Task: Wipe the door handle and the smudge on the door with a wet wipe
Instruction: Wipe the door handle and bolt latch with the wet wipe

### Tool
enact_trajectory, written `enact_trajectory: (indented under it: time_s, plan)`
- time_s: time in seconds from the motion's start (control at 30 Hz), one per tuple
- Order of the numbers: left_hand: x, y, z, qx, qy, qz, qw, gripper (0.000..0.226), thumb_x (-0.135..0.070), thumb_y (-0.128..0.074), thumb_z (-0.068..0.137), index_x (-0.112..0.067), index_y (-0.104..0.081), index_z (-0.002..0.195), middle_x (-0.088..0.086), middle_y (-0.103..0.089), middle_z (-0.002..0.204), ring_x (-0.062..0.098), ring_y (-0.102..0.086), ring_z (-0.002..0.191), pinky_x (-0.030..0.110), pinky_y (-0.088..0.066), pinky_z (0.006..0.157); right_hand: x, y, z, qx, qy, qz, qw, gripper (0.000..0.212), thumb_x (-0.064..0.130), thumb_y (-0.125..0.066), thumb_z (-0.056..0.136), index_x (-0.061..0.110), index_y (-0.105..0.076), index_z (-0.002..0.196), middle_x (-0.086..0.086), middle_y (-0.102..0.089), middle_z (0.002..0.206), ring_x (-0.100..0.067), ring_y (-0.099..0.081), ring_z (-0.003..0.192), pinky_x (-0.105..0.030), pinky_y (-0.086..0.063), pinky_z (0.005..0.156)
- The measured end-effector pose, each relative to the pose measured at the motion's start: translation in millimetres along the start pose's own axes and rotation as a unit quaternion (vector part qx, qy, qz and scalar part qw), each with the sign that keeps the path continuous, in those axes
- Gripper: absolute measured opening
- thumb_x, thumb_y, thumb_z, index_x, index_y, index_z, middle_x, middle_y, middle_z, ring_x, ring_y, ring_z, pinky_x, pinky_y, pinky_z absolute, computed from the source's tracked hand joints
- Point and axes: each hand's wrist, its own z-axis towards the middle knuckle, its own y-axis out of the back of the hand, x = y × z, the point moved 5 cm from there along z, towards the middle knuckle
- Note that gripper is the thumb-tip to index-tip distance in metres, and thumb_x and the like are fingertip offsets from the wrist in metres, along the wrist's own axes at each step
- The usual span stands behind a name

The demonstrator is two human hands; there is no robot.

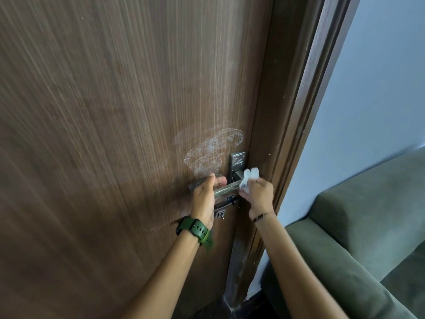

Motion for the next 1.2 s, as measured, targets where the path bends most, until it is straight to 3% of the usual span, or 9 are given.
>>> enact_trajectory:
  time_s: [0.1, 0.2, 0.33, 0.43, 0.57, 0.9, 1.03, 1.1, 1.2]
  plan:
    - [4.3, 1.6, 3.1, 0.001, -0.012, 0.007, 1.000, 0.036, -0.038, -0.043, 0.092, -0.019, -0.072, 0.085, 0.011, -0.071, 0.098, 0.025, -0.067, 0.092, 0.043, -0.054, 0.084, -4.9, 5.5, -7.5, -0.014, 0.038, -0.055, 0.998, 0.030, 0.016, -0.046, 0.090, -0.007, -0.063, 0.084, -0.021, -0.064, 0.083, -0.037, -0.063, 0.084, -0.046, -0.053, 0.080]
    - [1.5, -2.5, 1.8, -0.007, -0.012, 0.014, 1.000, 0.036, -0.037, -0.042, 0.092, -0.019, -0.073, 0.084, 0.010, -0.070, 0.104, 0.026, -0.064, 0.101, 0.047, -0.048, 0.093, 5.3, -2.2, 9.6, 0.011, -0.006, 0.020, 1.000, 0.025, 0.012, -0.047, 0.092, -0.003, -0.062, 0.105, -0.015, -0.063, 0.101, -0.028, -0.063, 0.094, -0.040, -0.053, 0.086]
    - [3.5, -0.4, 1.7, -0.013, -0.016, 0.009, 1.000, 0.038, -0.035, -0.040, 0.093, -0.014, -0.071, 0.087, 0.012, -0.070, 0.103, 0.026, -0.064, 0.099, 0.048, -0.045, 0.098, -8.3, 1.1, -0.2, 0.061, -0.063, 0.136, 0.987, 0.013, 0.006, -0.045, 0.094, -0.002, -0.052, 0.101, -0.009, -0.059, 0.090, -0.023, -0.061, 0.082, -0.041, -0.053, 0.082]
    - [-0.2, -3.0, -0.7, -0.018, -0.015, 0.009, 1.000, 0.039, -0.033, -0.039, 0.094, -0.011, -0.071, 0.087, 0.013, -0.070, 0.102, 0.027, -0.063, 0.099, 0.049, -0.044, 0.098, -12.3, -7.0, 0.5, 0.131, -0.200, 0.309, 0.921, 0.022, 0.017, -0.036, 0.099, 0.006, -0.050, 0.113, -0.013, -0.059, 0.095, -0.025, -0.060, 0.083, -0.038, -0.050, 0.075]
    - [-2.0, -3.0, -3.8, -0.029, -0.015, -0.003, 0.999, 0.038, -0.031, -0.040, 0.094, -0.006, -0.069, 0.090, 0.016, -0.071, 0.099, 0.027, -0.065, 0.096, 0.048, -0.047, 0.096, -12.7, -14.7, 0.7, 0.150, -0.277, 0.349, 0.882, 0.034, 0.022, -0.032, 0.098, -0.001, -0.057, 0.102, -0.016, -0.061, 0.093, -0.028, -0.059, 0.080, -0.037, -0.047, 0.073]
    - [-4.3, -4.2, -3.7, -0.041, -0.015, 0.001, 0.999, 0.037, -0.029, -0.041, 0.093, -0.011, -0.070, 0.081, 0.018, -0.071, 0.095, 0.031, -0.065, 0.092, 0.044, -0.051, 0.084, -27.6, -43.5, -6.5, 0.115, -0.306, 0.557, 0.763, 0.046, 0.032, -0.024, 0.099, -0.001, -0.056, 0.101, -0.019, -0.060, 0.091, -0.027, -0.056, 0.096, -0.041, -0.033, 0.108]
    - [-4.9, -1.8, -4.5, -0.035, -0.023, 0.014, 0.999, 0.036, -0.029, -0.041, 0.093, -0.012, -0.071, 0.082, 0.014, -0.072, 0.092, 0.026, -0.066, 0.088, 0.041, -0.050, 0.082, -31.9, -47.9, -11.8, 0.141, -0.289, 0.634, 0.704, 0.050, 0.041, -0.031, 0.096, 0.002, -0.061, 0.085, -0.011, -0.052, 0.075, -0.023, -0.050, 0.077, -0.037, -0.033, 0.105]
    - [-5.0, 1.2, -3.3, -0.033, -0.027, 0.020, 0.999, 0.036, -0.028, -0.041, 0.093, -0.011, -0.071, 0.084, 0.016, -0.071, 0.092, 0.024, -0.066, 0.086, 0.039, -0.051, 0.079, -34.0, -48.3, -9.1, 0.132, -0.281, 0.649, 0.695, 0.051, 0.046, -0.036, 0.093, 0.002, -0.061, 0.099, -0.012, -0.056, 0.087, -0.021, -0.052, 0.087, -0.037, -0.030, 0.108]
    - [-7.0, 4.9, -2.6, -0.034, -0.025, 0.027, 0.999, 0.035, -0.027, -0.041, 0.093, -0.012, -0.071, 0.083, 0.014, -0.072, 0.091, 0.021, -0.067, 0.084, 0.028, -0.055, 0.072, -30.2, -47.3, -7.3, 0.122, -0.256, 0.609, 0.741, 0.062, 0.047, -0.036, 0.094, 0.002, -0.037, 0.137, -0.023, -0.043, 0.138, -0.031, -0.040, 0.130, -0.047, -0.022, 0.114]
